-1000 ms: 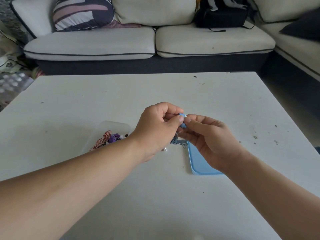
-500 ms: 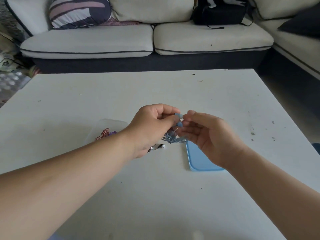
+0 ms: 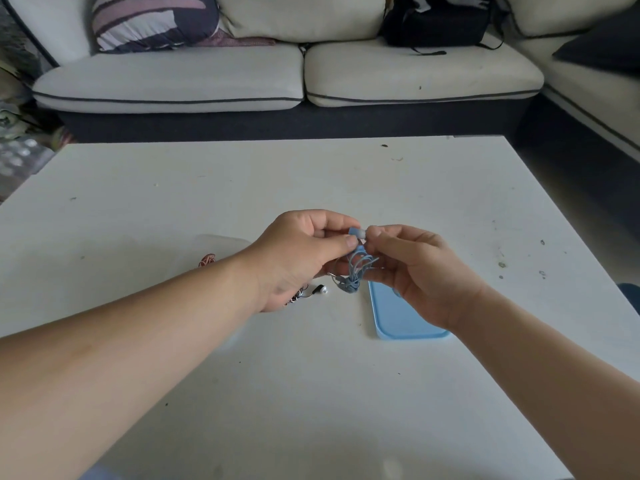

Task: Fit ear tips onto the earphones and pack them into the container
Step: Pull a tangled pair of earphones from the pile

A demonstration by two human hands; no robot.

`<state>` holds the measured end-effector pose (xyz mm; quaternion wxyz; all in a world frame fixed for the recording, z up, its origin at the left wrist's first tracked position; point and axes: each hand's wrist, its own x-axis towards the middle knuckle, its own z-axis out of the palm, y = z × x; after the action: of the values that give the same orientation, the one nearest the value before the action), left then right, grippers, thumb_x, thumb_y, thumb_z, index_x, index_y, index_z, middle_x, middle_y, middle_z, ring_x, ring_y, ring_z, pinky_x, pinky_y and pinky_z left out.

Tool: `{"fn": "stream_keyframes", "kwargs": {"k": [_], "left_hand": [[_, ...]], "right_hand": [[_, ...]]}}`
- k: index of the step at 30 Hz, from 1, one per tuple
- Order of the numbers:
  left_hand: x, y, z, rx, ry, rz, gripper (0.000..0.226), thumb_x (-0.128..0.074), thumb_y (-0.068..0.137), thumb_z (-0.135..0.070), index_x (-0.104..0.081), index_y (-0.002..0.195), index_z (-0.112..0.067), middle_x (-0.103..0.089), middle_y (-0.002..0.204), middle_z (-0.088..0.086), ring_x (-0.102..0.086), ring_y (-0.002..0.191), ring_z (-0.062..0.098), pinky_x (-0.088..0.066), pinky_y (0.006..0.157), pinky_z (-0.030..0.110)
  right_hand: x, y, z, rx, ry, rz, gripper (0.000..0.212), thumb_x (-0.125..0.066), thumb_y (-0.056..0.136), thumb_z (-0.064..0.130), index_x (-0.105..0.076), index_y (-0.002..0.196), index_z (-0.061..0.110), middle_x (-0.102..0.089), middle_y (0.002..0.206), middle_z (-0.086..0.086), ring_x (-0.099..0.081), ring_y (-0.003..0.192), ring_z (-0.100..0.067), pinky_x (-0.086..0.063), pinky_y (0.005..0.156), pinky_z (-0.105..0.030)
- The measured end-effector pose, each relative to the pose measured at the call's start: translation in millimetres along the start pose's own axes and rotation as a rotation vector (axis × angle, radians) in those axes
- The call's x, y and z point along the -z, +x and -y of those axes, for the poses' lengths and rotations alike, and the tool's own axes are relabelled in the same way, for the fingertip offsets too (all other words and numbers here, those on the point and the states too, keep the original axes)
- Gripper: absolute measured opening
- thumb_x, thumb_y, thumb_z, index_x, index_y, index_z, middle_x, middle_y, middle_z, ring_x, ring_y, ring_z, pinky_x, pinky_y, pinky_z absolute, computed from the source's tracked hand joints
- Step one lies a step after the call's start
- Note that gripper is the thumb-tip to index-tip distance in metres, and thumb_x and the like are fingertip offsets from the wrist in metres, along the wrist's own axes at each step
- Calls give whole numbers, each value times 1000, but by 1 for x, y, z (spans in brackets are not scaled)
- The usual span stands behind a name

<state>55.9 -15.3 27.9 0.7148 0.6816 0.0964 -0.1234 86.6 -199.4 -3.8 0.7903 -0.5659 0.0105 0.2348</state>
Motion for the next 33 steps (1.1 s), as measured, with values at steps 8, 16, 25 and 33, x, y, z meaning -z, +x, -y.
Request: {"fn": "stream_keyframes", "kwargs": {"k": [8,16,25,33], "left_hand": [[5,4,6,15,-17,-22,25,-68,93,7,-69,116,-2,-75,112,19,-74,85,24,-64,81,34],[11,4,9,23,50,-54,31,-70,90,10,-69,118,-5,-77,109,14,-76,89,23,-63,82,35],[14,0,5,19,69,-29,30,-72,91,6,-70,117,-7,-78,107,12,-76,84,24,-60,72,30],[18,-14,-1,21,-26,-93,33,-72,90,6,-68,121,-5,-75,110,18,-71,82,23,-60,70,30]], "right_hand": [[32,33,-23,37,-729,-503,12,-61,91,15,-72,86,16,-70,75,-7,-61,58,-18,-53,59,-29],[30,55,-52,120,-1174,-410,14,-60,88,13,-70,79,13,-63,67,-2,-51,55,-22,-43,52,-29],[29,56,-56,180,-1299,-405,13,-53,86,10,-61,76,9,-62,75,-7,-55,66,-30,-43,55,-33],[8,11,-17,149,-846,-422,8,-67,86,14,-68,79,18,-74,73,-3,-71,67,-23,-58,64,-35]]}}
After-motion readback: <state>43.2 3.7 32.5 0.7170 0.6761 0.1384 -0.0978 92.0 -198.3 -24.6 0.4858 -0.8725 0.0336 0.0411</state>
